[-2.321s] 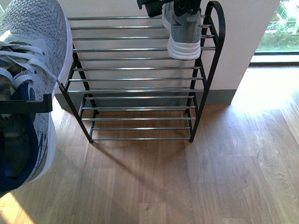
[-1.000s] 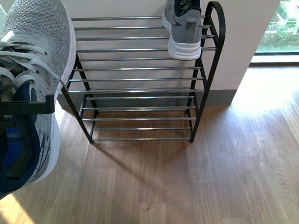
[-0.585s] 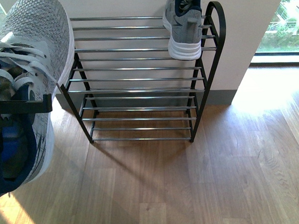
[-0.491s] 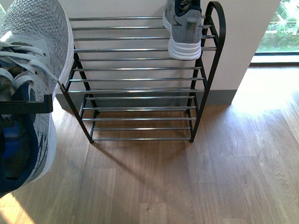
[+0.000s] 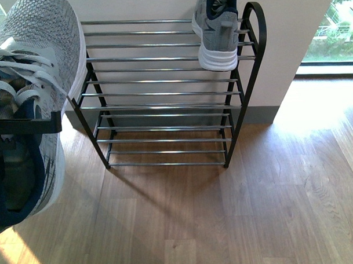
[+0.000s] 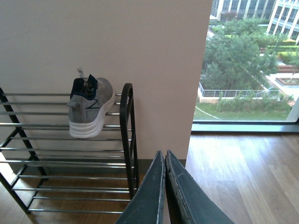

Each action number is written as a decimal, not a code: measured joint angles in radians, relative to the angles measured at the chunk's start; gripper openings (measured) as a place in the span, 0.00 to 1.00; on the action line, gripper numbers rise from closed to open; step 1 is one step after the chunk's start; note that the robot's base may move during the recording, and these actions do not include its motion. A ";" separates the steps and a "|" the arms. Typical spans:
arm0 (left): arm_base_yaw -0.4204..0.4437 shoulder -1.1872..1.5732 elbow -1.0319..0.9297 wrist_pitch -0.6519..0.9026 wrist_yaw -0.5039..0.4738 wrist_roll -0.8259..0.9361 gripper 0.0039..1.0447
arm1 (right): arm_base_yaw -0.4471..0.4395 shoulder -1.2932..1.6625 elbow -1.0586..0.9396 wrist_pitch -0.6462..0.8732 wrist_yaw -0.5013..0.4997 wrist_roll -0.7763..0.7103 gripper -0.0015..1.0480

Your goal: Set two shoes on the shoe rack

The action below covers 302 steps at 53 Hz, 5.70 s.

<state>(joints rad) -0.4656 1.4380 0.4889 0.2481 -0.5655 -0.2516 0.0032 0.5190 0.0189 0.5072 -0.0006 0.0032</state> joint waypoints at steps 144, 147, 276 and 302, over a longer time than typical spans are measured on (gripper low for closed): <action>0.129 0.645 0.788 -0.246 0.414 -0.367 0.02 | -0.001 -0.514 0.000 -0.507 0.003 0.000 0.91; 0.121 0.733 0.926 -0.327 0.446 -0.320 0.02 | -0.001 -0.514 0.000 -0.507 0.003 0.000 0.91; -0.018 -0.150 0.080 0.120 0.015 -0.243 0.85 | -0.001 -0.514 0.000 -0.507 0.002 0.000 0.91; 0.257 -0.525 -0.357 0.523 0.364 0.236 0.01 | -0.001 -0.514 0.000 -0.507 0.003 0.000 0.91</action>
<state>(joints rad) -0.2089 0.9131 0.1322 0.7708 -0.2016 -0.0158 0.0025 0.0048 0.0189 -0.0002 0.0025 0.0029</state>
